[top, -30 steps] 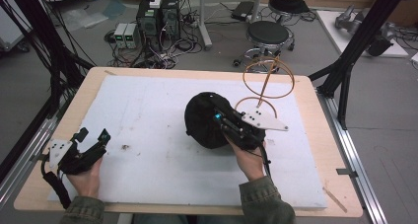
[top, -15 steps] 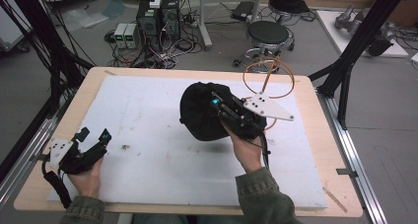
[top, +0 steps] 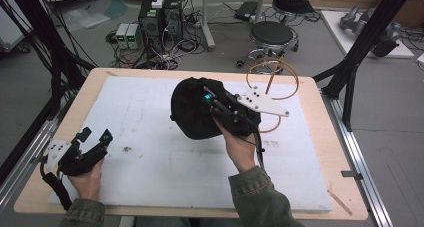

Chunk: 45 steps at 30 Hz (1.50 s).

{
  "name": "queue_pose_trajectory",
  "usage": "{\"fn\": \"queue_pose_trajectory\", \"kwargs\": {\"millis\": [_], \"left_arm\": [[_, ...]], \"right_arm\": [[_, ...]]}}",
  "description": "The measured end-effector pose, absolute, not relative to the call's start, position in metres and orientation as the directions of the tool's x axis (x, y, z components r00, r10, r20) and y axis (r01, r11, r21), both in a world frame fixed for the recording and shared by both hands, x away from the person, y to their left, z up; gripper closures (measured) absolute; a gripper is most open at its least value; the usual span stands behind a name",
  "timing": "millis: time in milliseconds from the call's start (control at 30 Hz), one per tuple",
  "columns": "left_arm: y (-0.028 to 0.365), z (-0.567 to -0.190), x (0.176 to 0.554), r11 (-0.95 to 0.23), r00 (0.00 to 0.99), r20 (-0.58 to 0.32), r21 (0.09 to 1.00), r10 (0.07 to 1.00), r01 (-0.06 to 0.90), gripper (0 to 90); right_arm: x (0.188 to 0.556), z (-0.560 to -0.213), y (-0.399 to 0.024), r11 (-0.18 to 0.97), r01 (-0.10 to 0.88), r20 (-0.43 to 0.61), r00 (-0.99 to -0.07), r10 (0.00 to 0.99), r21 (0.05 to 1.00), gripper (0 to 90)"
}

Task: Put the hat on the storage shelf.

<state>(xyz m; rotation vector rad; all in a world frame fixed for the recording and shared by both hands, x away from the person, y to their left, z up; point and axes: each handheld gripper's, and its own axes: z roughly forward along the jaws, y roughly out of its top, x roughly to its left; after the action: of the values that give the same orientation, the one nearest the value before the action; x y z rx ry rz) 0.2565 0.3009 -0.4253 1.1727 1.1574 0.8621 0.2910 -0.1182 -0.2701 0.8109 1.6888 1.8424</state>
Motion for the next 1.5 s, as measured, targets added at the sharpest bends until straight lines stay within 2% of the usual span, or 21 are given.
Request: {"fn": "queue_pose_trajectory", "kwargs": {"millis": [433, 600, 967, 1300, 1500], "left_arm": [[0.283, -0.406, 0.258, 0.218, 0.394, -0.221, 0.974, 0.892, 0.053, 26.3], [0.267, -0.389, 0.260, 0.215, 0.521, -0.211, 0.975, 0.827, 0.055, 27.1], [0.233, -0.369, 0.259, 0.179, 0.682, -0.174, 0.982, 0.710, 0.065, 27.3], [0.222, -0.367, 0.268, 0.194, 0.740, -0.193, 0.977, 0.644, 0.085, 27.0], [0.222, -0.367, 0.279, 0.277, 0.781, -0.258, 0.954, 0.568, 0.113, 24.7]], "right_arm": [[0.289, -0.266, -0.095, -0.081, 0.016, 0.068, -0.720, 0.691, 0.997, 76.9], [0.288, -0.268, -0.085, -0.067, 0.010, 0.053, -0.723, 0.689, 0.998, 76.6], [0.286, -0.271, -0.074, -0.062, 0.012, 0.051, -0.737, 0.674, 0.998, 76.1], [0.286, -0.272, -0.071, -0.061, 0.017, 0.053, -0.748, 0.662, 0.998, 76.1], [0.285, -0.271, -0.070, -0.059, 0.015, 0.050, -0.761, 0.647, 0.998, 76.3]]}}
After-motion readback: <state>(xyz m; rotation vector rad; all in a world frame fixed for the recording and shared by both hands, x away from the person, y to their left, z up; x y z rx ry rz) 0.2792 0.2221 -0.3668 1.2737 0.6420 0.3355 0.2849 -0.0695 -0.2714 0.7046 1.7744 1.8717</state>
